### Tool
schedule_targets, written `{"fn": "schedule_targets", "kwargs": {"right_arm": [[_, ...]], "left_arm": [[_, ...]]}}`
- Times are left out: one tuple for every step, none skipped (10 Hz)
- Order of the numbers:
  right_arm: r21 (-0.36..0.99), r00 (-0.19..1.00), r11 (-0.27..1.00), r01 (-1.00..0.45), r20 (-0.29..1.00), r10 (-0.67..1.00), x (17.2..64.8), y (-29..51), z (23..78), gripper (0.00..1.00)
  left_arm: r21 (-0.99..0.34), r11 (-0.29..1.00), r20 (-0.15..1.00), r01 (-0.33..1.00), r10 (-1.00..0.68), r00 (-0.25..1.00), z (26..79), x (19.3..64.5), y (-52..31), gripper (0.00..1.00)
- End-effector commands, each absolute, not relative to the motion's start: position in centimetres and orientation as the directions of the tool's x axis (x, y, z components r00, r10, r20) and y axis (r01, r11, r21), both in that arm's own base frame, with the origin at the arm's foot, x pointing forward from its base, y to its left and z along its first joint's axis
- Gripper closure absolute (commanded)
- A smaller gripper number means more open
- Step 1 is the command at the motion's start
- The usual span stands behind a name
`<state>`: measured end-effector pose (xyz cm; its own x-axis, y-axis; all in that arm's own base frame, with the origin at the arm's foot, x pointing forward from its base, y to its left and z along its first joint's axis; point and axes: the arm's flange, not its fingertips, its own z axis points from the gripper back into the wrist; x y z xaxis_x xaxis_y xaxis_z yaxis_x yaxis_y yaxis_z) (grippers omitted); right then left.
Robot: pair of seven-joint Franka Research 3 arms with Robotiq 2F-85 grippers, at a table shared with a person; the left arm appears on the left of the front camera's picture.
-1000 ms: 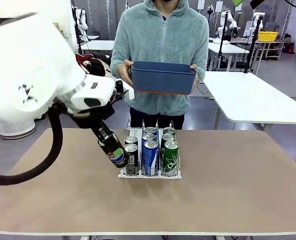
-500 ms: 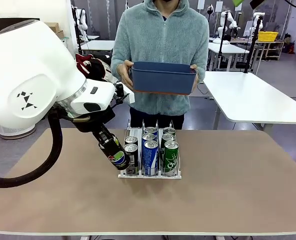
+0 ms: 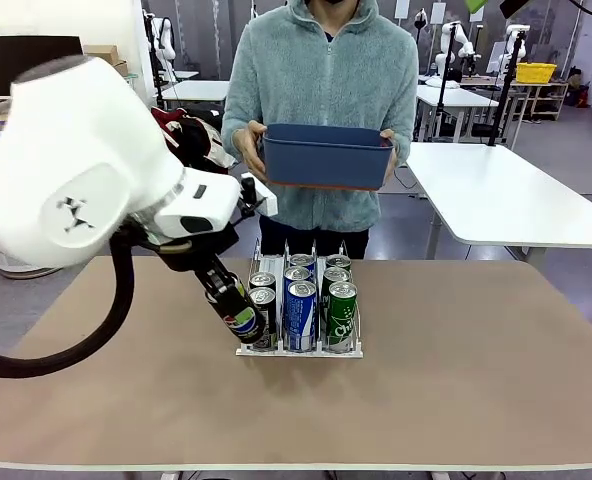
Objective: Fill the beverage cans into the dispenser.
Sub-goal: Place the picked Pepsi coke in the line of the Automatic Can Dispenser with the same cans.
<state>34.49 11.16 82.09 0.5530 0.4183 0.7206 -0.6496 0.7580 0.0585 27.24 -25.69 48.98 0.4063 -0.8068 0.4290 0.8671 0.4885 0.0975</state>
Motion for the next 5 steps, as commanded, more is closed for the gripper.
{"fn": "schedule_targets", "kwargs": {"right_arm": [[0.057, 0.551, 0.759, -0.648, 0.723, 0.416, 34.5, 11.2, 82.0, 0.0], [0.057, 0.551, 0.759, -0.648, 0.723, 0.416, 34.5, 11.2, 82.0, 0.0], [0.057, 0.551, 0.759, -0.648, 0.723, 0.416, 34.5, 11.2, 82.0, 0.0], [0.057, 0.551, 0.759, -0.648, 0.723, 0.416, 34.5, 11.2, 82.0, 0.0], [0.057, 0.551, 0.759, -0.648, 0.723, 0.416, 34.5, 11.2, 82.0, 0.0]], "left_arm": [[0.124, 0.434, 0.429, 0.892, -0.834, 0.346, 47.1, 28.2, -26.7, 0.42], [0.146, 0.398, 0.414, 0.906, -0.856, 0.309, 46.4, 28.6, -27.1, 0.42], [0.166, 0.4, 0.406, 0.901, -0.861, 0.307, 45.8, 28.9, -27.9, 0.42], [0.185, 0.406, 0.397, 0.895, -0.864, 0.31, 45.3, 29.2, -28.0, 0.42], [0.217, 0.408, 0.402, 0.887, -0.865, 0.3, 44.8, 29.8, -27.8, 0.42]]}}
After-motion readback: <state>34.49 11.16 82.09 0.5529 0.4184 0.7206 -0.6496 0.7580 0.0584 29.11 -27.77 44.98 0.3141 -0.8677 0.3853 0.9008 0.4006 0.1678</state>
